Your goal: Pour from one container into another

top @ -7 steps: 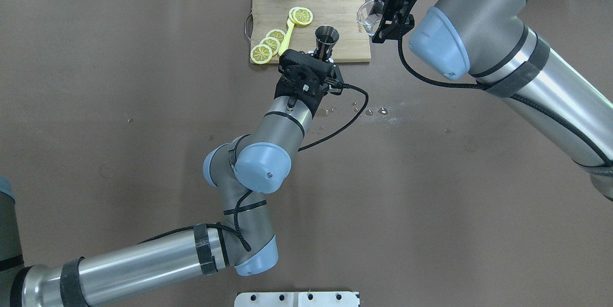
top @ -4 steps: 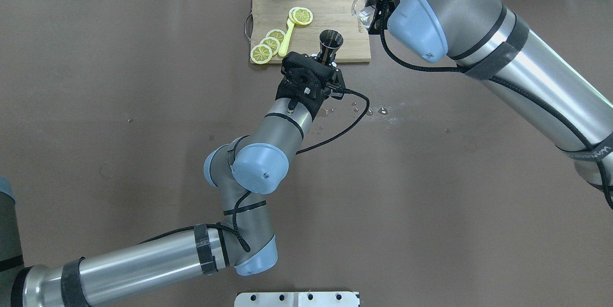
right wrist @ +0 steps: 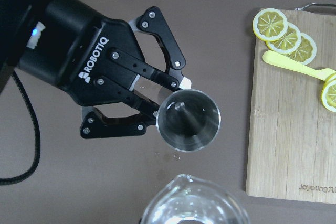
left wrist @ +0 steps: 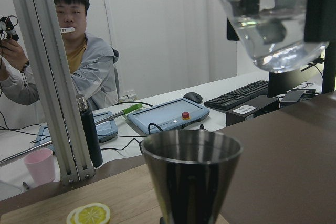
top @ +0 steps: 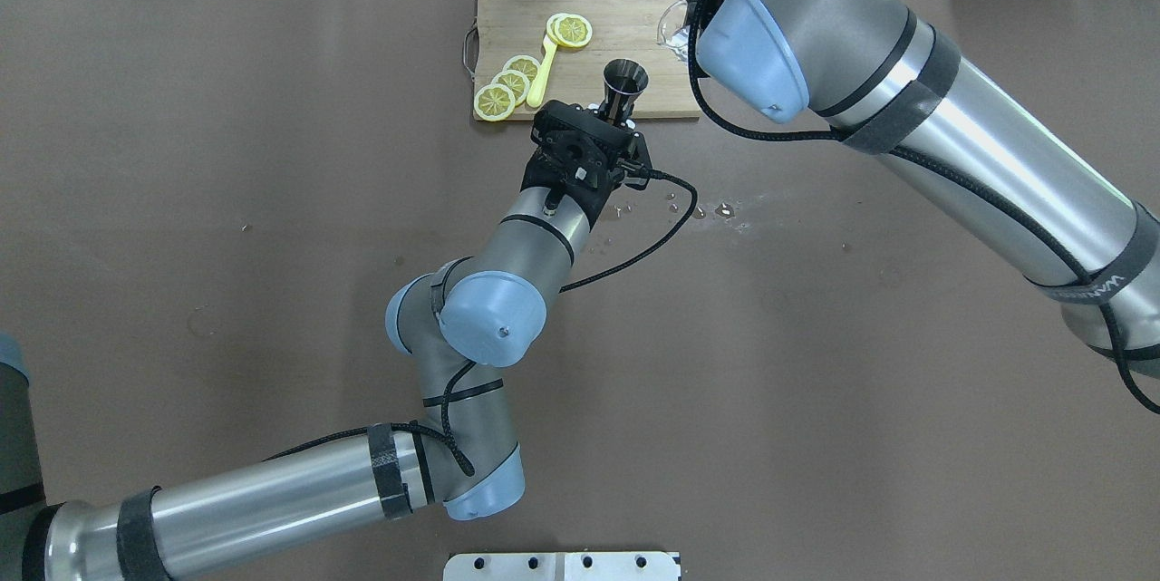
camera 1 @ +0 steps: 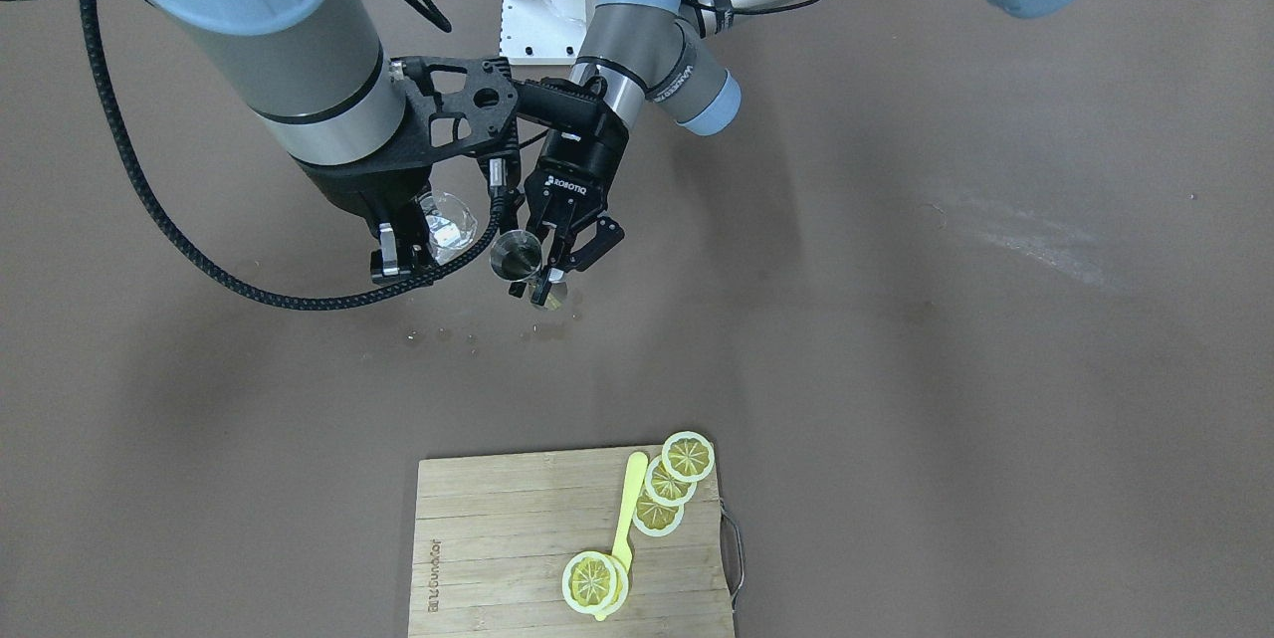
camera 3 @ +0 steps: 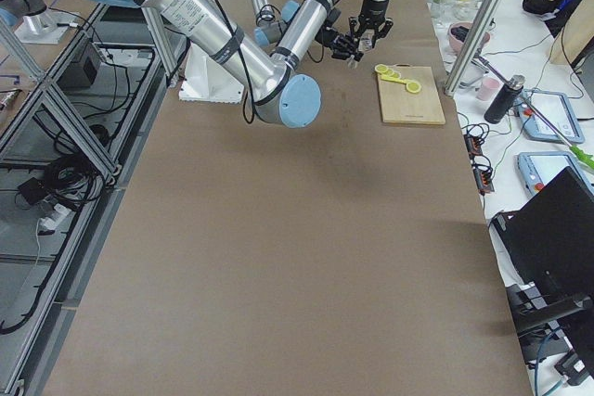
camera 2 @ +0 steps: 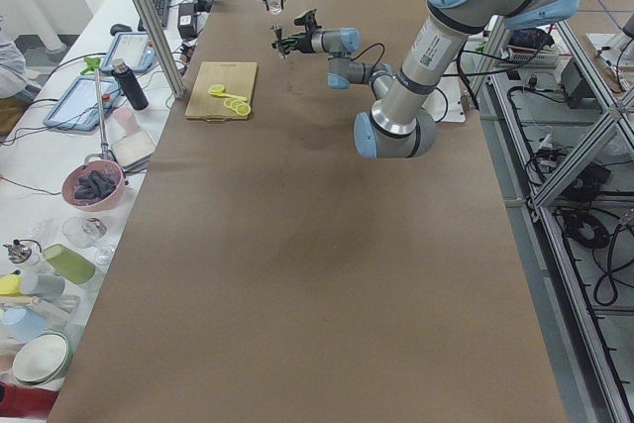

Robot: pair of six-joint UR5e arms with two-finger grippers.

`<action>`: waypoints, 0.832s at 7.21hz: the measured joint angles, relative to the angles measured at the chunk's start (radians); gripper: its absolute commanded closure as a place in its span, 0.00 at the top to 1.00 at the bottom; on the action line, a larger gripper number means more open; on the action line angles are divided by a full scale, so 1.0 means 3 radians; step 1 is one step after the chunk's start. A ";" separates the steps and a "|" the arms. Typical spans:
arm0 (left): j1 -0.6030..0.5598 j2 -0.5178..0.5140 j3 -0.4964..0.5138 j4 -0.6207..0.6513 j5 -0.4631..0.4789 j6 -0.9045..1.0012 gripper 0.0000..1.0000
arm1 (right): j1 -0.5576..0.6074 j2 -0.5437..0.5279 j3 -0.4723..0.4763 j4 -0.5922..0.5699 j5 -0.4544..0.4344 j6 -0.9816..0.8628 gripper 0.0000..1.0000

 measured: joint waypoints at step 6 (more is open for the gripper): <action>0.0001 0.0000 0.0001 0.0000 -0.0003 -0.0003 0.00 | -0.0144 0.0114 -0.0116 -0.0131 -0.0122 -0.0006 0.00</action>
